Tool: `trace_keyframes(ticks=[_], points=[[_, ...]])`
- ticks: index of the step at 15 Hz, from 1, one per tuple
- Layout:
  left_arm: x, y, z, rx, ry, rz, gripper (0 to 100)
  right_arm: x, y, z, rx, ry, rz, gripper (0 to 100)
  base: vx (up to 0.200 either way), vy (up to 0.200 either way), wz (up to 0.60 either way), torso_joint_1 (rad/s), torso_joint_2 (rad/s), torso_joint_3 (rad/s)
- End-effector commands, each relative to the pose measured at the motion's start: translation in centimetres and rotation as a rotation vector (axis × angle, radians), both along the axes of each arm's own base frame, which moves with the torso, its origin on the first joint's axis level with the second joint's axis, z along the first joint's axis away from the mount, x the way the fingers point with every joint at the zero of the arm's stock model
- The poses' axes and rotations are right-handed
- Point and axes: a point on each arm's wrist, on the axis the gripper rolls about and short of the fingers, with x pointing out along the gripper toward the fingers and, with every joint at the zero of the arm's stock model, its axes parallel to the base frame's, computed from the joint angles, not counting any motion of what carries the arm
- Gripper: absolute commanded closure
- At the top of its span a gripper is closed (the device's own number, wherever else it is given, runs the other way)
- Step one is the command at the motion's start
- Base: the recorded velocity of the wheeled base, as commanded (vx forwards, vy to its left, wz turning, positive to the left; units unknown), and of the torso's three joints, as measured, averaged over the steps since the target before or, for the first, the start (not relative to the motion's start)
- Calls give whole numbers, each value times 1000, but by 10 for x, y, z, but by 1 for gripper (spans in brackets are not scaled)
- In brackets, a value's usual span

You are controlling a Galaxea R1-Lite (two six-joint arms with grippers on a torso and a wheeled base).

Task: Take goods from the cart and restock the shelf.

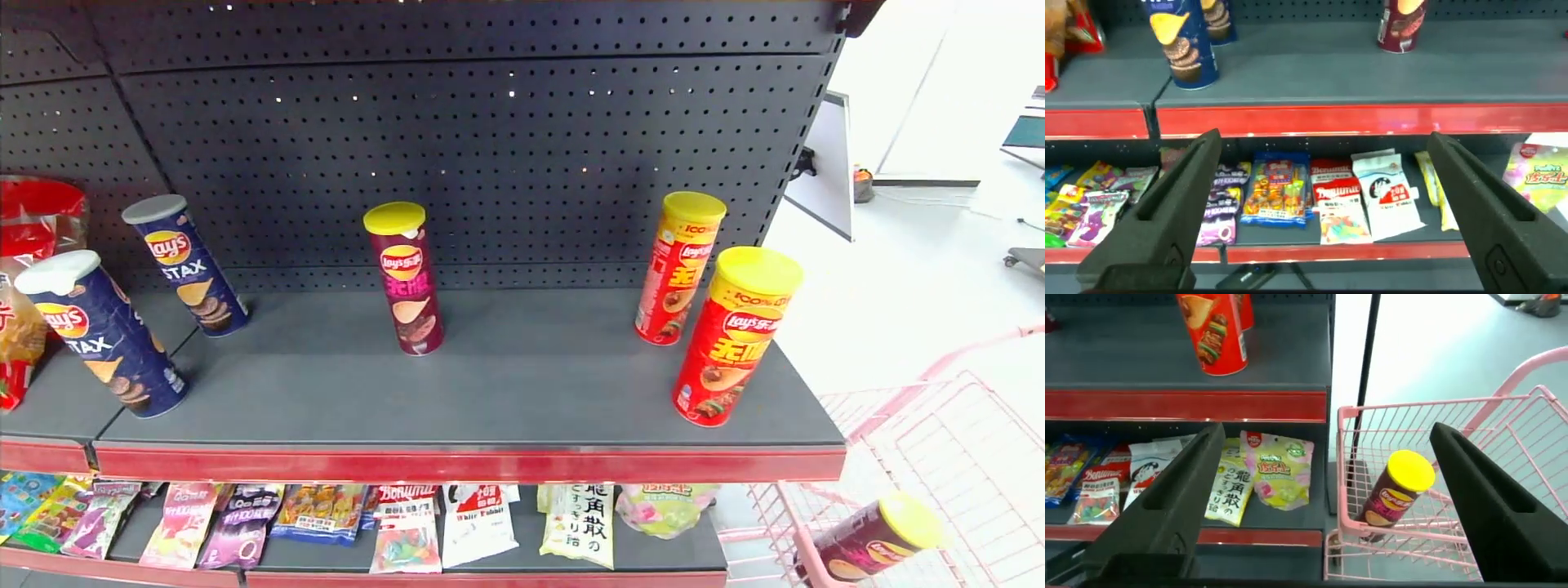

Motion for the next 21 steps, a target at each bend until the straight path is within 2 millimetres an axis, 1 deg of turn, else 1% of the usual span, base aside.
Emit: trace_keyframes(ticks=[1,5,12,21], points=[[0,0,0,0,2,0,0,0,0,0,1,-1,7,0,0,0,0,0,0,0],[0,0,0,-2,2,0,0,0,0,0,1,-1,10,0,0,0,0,0,0,0],[0,0,0,-2,2,0,0,0,0,0,1,-1,8,0,0,0,-600,-2,1,5],[0,0,0,-2,2,0,0,0,0,0,6,-1,10,0,0,0,0,0,0,0]])
